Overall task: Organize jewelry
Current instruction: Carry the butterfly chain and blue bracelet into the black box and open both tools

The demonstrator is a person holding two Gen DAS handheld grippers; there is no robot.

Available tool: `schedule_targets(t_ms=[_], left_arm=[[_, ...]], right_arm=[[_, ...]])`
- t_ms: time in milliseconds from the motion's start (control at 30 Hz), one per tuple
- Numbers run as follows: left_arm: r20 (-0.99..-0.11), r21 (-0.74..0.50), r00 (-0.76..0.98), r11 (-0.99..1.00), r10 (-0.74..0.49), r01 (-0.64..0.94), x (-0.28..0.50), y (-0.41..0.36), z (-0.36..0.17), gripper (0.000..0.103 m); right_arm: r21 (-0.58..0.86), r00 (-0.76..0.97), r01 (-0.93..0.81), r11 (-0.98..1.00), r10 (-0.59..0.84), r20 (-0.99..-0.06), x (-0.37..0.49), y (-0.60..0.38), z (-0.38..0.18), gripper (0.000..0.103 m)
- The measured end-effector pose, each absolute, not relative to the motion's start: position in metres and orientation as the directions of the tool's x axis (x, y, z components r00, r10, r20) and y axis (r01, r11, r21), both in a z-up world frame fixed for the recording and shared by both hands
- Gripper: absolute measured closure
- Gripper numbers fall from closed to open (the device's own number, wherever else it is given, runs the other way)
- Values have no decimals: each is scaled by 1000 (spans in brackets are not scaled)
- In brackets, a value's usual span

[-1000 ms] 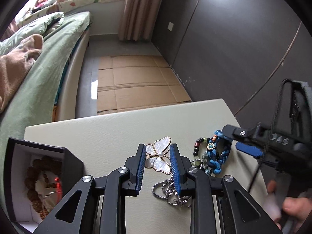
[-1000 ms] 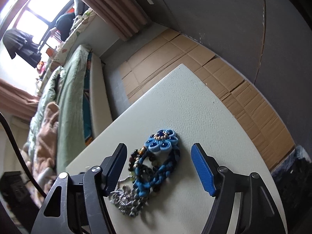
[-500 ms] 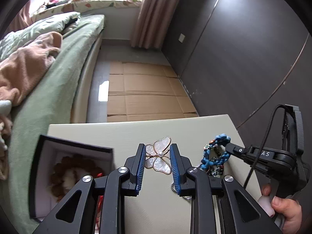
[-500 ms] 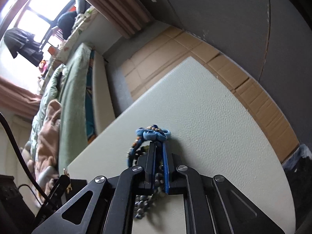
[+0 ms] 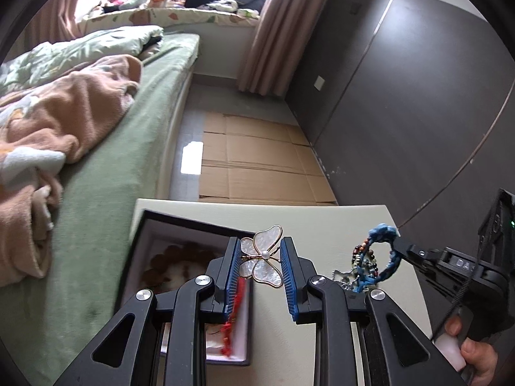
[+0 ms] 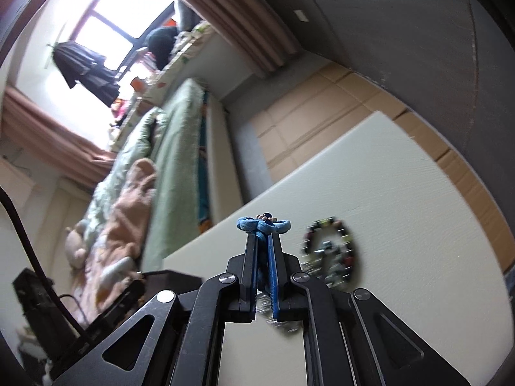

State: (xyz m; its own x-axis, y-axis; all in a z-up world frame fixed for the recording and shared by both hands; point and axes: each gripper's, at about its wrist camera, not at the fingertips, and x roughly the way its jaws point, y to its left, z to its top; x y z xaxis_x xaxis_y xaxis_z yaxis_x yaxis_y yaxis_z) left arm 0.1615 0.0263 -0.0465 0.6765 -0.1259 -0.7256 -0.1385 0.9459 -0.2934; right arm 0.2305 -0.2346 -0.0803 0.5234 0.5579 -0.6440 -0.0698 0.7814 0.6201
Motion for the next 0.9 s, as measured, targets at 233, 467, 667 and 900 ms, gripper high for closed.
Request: schedule_targets(t_ms=[233, 467, 667, 900], left_arm=[[-736, -309, 672, 924, -83, -224, 148, 56, -45, 76], [-721, -419, 676, 873, -152, -251, 136, 78, -46, 32], [-718, -418, 685, 865, -127, -278, 124, 87, -41, 30], [-720, -418, 684, 858, -112, -299, 115, 97, -40, 30]], right_arm=[[663, 511, -160, 732, 636, -579, 212, -213, -68, 95], [682, 482, -232, 693, 691, -538, 197, -189, -62, 95], [705, 452, -300, 643, 746, -489, 184, -167, -56, 95], [725, 406, -354, 590, 796, -449, 176, -138, -54, 95]])
